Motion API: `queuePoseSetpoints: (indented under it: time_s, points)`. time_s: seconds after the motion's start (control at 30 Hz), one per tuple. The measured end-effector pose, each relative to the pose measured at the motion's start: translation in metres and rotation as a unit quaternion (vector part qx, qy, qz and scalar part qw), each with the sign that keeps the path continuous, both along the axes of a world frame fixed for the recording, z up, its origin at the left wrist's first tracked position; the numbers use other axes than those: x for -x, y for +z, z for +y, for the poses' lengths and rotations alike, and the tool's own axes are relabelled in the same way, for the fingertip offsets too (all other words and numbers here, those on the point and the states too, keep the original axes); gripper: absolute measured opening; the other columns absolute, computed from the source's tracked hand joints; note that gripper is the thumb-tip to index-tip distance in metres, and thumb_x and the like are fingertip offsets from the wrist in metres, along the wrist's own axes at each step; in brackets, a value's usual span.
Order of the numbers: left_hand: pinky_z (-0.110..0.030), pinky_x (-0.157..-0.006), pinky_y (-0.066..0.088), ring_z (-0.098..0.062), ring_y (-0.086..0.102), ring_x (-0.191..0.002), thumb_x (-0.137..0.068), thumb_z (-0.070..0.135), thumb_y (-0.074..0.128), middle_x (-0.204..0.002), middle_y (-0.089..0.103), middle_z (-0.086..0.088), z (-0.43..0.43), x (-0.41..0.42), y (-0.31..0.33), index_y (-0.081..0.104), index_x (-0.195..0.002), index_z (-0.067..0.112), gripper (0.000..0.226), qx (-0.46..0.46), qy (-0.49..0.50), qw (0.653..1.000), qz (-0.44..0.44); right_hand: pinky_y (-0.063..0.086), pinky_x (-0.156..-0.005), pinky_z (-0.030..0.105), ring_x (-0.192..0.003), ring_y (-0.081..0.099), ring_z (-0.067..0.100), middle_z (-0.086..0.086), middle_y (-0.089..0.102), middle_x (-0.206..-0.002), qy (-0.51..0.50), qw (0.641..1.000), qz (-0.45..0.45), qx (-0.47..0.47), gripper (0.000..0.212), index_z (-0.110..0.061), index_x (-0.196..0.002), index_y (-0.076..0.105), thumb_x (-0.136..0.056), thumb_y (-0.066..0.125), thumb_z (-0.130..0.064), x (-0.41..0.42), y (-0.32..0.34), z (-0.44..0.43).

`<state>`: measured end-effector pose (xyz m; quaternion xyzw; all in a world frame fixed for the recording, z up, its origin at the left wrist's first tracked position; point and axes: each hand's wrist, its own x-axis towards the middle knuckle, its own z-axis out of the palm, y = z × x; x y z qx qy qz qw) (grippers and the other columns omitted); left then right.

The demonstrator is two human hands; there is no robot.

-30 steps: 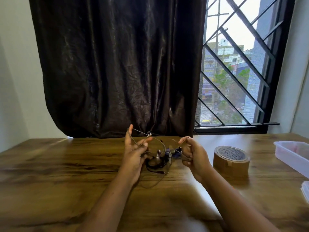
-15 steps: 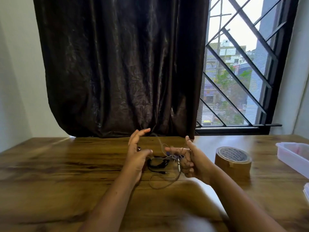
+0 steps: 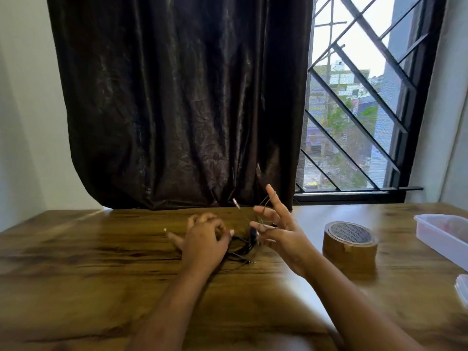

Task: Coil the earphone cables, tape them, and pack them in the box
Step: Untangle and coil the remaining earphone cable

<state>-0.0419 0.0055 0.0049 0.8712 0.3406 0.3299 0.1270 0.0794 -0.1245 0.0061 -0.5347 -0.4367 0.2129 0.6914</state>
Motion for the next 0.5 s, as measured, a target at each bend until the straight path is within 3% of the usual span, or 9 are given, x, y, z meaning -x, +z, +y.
queuePoseSetpoints:
  time_s: [0.13,0.2,0.27,0.33,0.4,0.5]
  points:
    - [-0.054,-0.111,0.010,-0.005,0.048,-0.102,-0.089,0.055,0.046,-0.086,0.054,0.018,-0.006,0.002,0.003,0.054,-0.072,0.030,0.031,-0.030,-0.038,0.998,0.034,0.052,-0.081,0.024,-0.099,0.064,0.012,0.001,0.066,-0.110,-0.027,0.998,-0.061,-0.015,0.082,-0.041,-0.140,0.034,-0.084,0.056,0.014,0.007,0.003,0.001]
    - [-0.049,-0.109,0.024,-0.006,0.053,-0.083,-0.090,0.055,0.045,-0.074,0.057,0.012,-0.008,0.001,-0.001,0.050,-0.070,0.028,0.034,-0.034,-0.078,0.996,0.041,0.053,-0.078,0.024,-0.094,0.066,0.016,0.005,0.067,-0.107,-0.030,0.997,-0.061,-0.036,0.079,-0.035,-0.143,0.033,-0.085,0.058,0.010,0.009,0.004,0.002]
    - [-0.041,-0.088,0.049,-0.006,0.057,-0.071,-0.086,0.050,0.055,-0.074,0.058,0.009,-0.008,-0.003,-0.005,0.047,-0.078,0.029,0.023,-0.013,-0.149,0.988,-0.039,0.054,-0.075,0.027,-0.086,0.067,0.019,0.006,0.066,-0.104,-0.012,0.997,-0.044,-0.054,0.079,-0.037,-0.143,0.033,-0.084,0.059,0.009,0.013,0.005,0.005]
    - [-0.031,-0.066,0.054,-0.003,0.060,-0.073,-0.081,0.040,0.065,-0.085,0.061,0.012,-0.009,-0.004,-0.006,0.047,-0.093,0.034,0.022,0.021,-0.209,0.970,-0.120,0.055,-0.076,0.032,-0.084,0.065,0.019,0.006,0.065,-0.102,0.014,0.997,-0.034,-0.063,0.083,-0.040,-0.142,0.033,-0.082,0.061,0.010,0.015,0.005,0.008]
    - [-0.028,-0.066,0.054,-0.004,0.063,-0.079,-0.082,0.024,0.068,-0.090,0.065,0.011,-0.010,-0.005,-0.005,0.054,-0.099,0.031,0.023,0.084,-0.273,0.944,-0.167,0.055,-0.079,0.034,-0.088,0.065,0.019,0.008,0.065,-0.100,0.023,0.997,-0.034,-0.067,0.082,-0.039,-0.141,0.035,-0.082,0.061,0.011,0.016,0.005,0.009]
    - [-0.035,-0.066,0.054,-0.020,0.065,-0.072,-0.089,0.008,0.059,-0.079,0.067,-0.002,-0.013,-0.008,-0.002,0.064,-0.085,0.021,0.014,0.209,-0.304,0.905,-0.211,0.059,-0.070,0.032,-0.085,0.067,0.017,0.008,0.063,-0.096,0.018,0.997,-0.014,-0.074,0.068,-0.029,-0.134,0.048,-0.082,0.060,0.013,0.016,0.006,0.008]
